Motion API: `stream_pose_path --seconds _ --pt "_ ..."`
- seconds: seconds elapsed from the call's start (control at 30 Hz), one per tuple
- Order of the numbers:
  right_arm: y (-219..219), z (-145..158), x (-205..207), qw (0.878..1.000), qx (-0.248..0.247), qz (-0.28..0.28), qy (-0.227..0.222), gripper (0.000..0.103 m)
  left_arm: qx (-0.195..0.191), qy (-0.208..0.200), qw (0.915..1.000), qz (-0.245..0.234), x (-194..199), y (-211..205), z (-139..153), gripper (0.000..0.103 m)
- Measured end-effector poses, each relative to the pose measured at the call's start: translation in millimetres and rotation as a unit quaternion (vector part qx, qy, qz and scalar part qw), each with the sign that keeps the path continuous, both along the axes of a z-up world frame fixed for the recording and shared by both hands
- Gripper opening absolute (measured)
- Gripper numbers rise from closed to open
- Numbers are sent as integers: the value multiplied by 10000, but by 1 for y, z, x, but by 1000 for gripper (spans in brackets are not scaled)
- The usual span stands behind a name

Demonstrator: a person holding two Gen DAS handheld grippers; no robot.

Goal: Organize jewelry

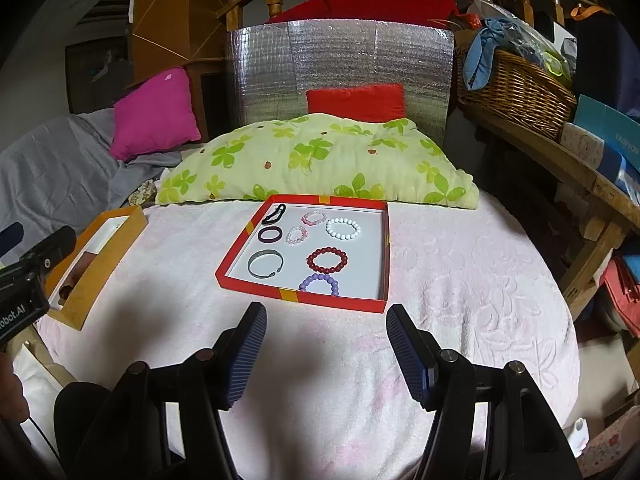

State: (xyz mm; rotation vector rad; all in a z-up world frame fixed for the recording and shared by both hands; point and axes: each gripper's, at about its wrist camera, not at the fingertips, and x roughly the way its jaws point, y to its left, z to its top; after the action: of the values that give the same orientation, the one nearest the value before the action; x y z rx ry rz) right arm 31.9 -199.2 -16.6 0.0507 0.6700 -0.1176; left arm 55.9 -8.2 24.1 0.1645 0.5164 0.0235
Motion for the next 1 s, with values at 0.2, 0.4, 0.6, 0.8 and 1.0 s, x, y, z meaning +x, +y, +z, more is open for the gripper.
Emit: stream_pose_path --seconds 0.2,0.4,0.6,0.8,1.0 --pt "0 1 -1 10000 1 -19 -34 67 2 -4 10000 -3 -1 1 0 96" --pt "-1 2 -2 10000 1 -22 -52 67 4 -8 10000 -5 -2 1 1 96" --pt "-2 0 -2 10000 30 -27 -50 67 13 24 10000 -36 -1 -1 0 96" --pt "0 0 -2 10000 36 -14 -72 67 -3 37 10000 -10 -1 1 0 96" --pt "3 2 -3 9999 15 16 -105 67 -20 4 10000 21 -2 4 2 96"
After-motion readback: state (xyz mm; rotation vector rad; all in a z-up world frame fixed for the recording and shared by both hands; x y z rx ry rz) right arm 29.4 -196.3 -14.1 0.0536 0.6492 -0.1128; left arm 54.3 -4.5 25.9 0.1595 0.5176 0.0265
